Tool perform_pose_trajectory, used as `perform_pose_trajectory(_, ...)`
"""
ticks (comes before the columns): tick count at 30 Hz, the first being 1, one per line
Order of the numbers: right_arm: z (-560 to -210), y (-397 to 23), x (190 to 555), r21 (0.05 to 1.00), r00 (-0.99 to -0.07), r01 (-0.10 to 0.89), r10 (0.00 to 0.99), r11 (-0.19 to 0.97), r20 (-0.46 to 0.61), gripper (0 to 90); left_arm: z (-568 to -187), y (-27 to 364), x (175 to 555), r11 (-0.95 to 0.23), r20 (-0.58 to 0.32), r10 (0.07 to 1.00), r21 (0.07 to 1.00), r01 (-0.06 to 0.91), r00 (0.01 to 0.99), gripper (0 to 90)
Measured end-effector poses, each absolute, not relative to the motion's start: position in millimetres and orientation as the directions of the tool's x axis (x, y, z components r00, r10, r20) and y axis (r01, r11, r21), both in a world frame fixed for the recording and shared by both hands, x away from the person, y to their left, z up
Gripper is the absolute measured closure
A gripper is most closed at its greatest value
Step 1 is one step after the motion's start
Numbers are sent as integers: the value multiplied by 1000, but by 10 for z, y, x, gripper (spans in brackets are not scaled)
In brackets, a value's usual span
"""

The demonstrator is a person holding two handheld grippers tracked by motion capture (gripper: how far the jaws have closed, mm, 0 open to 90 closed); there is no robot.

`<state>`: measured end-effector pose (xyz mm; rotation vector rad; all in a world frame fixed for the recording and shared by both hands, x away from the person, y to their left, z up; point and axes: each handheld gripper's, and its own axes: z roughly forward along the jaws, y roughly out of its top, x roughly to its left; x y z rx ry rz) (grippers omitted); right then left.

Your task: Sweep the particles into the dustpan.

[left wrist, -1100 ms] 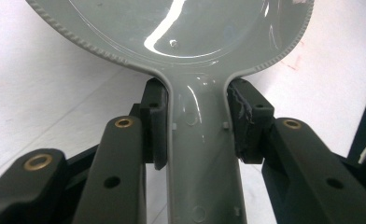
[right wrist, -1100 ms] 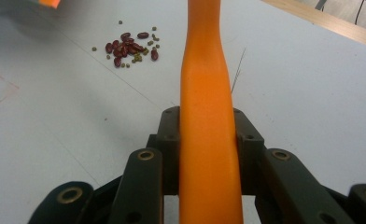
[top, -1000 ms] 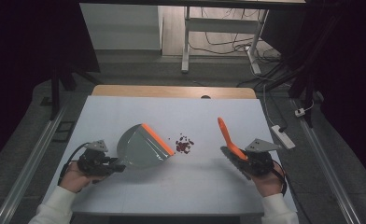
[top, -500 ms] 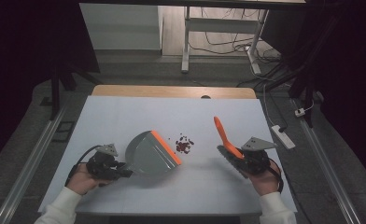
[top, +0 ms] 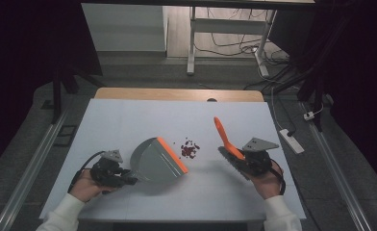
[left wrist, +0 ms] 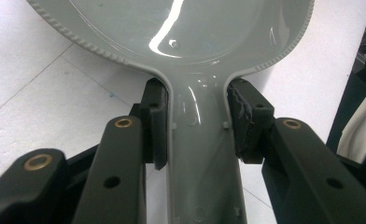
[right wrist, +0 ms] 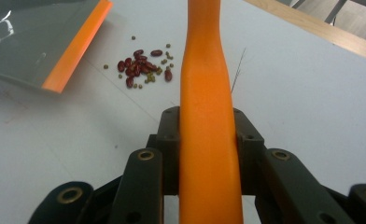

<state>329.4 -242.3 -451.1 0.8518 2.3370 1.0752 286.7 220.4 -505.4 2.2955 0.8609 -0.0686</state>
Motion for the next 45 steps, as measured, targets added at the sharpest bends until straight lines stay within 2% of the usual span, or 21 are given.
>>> perform_pose_trajectory(17,-4453,-2037,3750,797,-704,383,706,467,-75,696,-5083,2199,2883,-562,-289,553,563,606,781,622)
perform_pose_trajectory(32,-4611,-1703,4110,763,-709,425,703,486,-53,696,-5103,2159,2880,-576,-287,545,555,600,788,622)
perform_pose_trajectory(45,-4792,-1500,4219,706,-725,428,681,565,-106,696,-5116,2134,2879,-584,-295,534,549,598,792,622)
